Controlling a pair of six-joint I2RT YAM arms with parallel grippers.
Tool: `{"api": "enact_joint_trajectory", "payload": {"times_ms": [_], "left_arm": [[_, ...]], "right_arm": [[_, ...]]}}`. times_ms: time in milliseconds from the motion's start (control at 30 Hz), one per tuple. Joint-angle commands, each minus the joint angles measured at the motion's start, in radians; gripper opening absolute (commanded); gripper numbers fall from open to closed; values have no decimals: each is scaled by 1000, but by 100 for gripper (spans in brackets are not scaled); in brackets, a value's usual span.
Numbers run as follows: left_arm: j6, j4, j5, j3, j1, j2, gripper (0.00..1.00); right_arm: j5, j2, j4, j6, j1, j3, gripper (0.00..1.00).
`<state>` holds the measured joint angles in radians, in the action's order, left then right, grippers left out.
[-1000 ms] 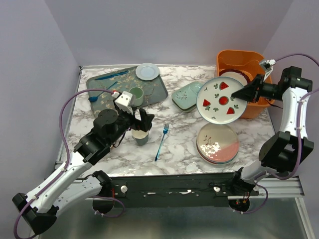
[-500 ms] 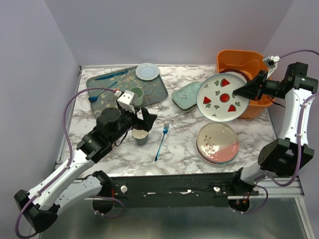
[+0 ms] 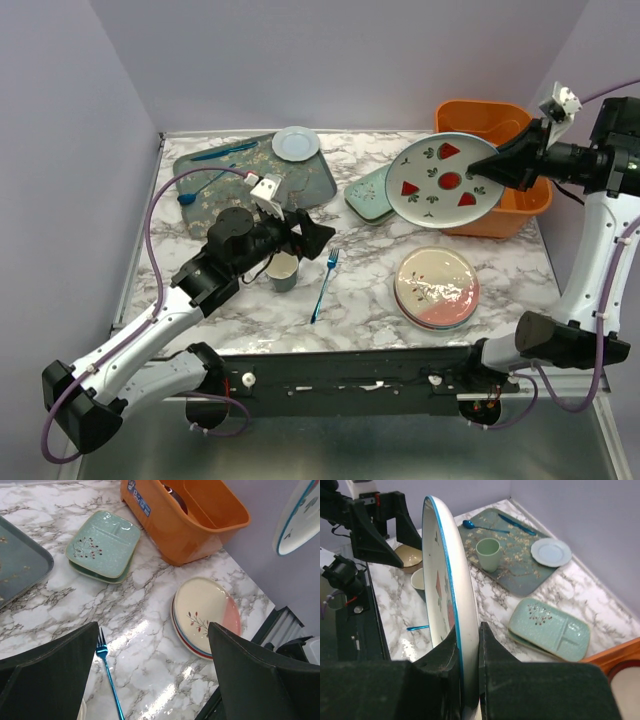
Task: Place the mixed dishes into the plastic bin
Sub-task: Place the plate in the plastic bin.
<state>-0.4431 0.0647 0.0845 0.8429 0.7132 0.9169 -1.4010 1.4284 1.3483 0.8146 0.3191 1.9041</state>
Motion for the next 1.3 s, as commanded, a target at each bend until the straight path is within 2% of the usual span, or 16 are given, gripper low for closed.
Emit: {"api": "enact_joint_trajectory", "payload": {"times_ms": [0, 167, 233, 267, 300, 333, 367, 400, 533, 733, 767, 933, 1267], "left_arm": [[-57, -100, 55, 9, -4, -7, 99], [-82, -166, 164, 7, 3, 2, 99], [-60, -192, 181, 5, 17, -1, 99], [-43, -201, 196, 2, 23, -3, 99], [-28, -218, 222, 1, 26, -9, 99], [-17, -221, 224, -4, 31, -19, 99], [1, -224, 225, -11, 31, -27, 99], [7, -224, 221, -13, 31, -35, 99], [33, -204, 175, -33, 32, -99, 99], [76, -126, 72, -42, 32, -170, 99], [79, -123, 54, -56, 32, -177, 99], [104, -97, 17, -90, 32, -213, 99], [205, 14, -23, -107, 32, -245, 99]], "right_arm": [[-360, 43, 181, -112, -21, 165, 0], [-284, 56, 178, -156, -92, 257, 0], [-230, 38, 57, -245, -112, 256, 0], [-128, 12, -28, -388, -141, 218, 1], [-68, -97, -321, -501, -155, 149, 1], [-20, -170, -527, -626, -161, -96, 0], [58, -242, -775, -895, -169, -214, 0], [94, -325, -975, -911, -169, -277, 0], [160, -341, -923, -868, -172, -241, 0], [497, -405, -1057, -873, -173, -396, 0], [573, -417, -1087, -906, -173, -422, 0], [761, -408, -1233, -1032, -173, -556, 0], [1163, -270, -1379, -1284, -173, -649, 0]]}}
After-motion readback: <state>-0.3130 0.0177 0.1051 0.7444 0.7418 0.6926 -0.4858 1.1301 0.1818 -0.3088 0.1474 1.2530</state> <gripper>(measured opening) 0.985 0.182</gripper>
